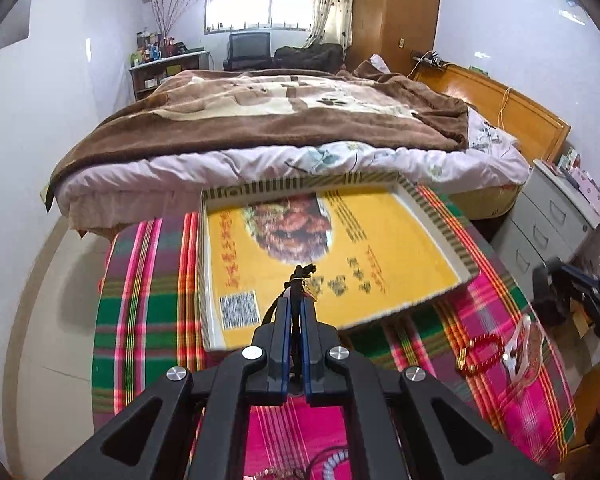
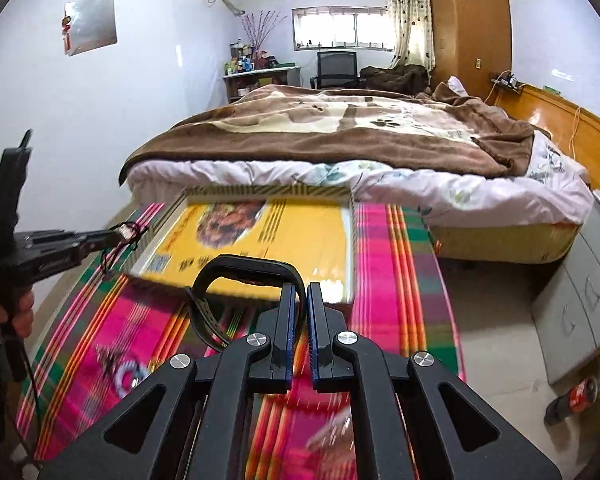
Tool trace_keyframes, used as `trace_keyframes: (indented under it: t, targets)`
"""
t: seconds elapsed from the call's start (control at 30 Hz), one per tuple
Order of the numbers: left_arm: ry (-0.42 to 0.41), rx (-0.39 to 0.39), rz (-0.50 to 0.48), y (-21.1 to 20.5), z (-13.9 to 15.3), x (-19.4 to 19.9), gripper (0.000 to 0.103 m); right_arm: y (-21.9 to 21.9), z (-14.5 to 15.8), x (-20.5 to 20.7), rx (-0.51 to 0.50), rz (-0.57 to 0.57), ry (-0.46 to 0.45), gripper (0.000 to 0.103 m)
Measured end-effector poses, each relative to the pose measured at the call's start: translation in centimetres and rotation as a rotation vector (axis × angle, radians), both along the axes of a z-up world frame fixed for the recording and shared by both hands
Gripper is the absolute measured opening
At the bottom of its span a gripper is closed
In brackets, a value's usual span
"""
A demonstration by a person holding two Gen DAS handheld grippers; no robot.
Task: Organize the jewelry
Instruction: 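Drop the black band into the yellow tray from the right gripper while the left gripper places the hair tie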
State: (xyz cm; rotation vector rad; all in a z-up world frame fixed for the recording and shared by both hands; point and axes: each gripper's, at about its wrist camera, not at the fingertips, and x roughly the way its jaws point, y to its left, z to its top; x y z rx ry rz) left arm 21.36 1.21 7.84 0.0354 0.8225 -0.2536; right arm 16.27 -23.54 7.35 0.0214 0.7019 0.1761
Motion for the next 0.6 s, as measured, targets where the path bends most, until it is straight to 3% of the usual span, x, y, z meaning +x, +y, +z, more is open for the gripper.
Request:
trace_keyframes:
  t: [0.1, 0.23, 0.6]
  targets:
    - [0.013, -0.032, 0.010, 0.3, 0.1, 1.9, 0.004, -0.2, 0.3, 2.9, 0.006, -0.022, 0.015, 0.005]
    - [0.012, -0.008, 0.024, 0.1, -0.2, 4.2, 0.004, -0.2, 0.0, 6.5, 0.007, -0.040, 0.047, 0.006]
    - [0.100, 0.001, 0.049, 0.4, -4.8, 11.1, 0.004, 0.7, -4.9, 16.1, -0.079, -0.053, 0.188, 0.005]
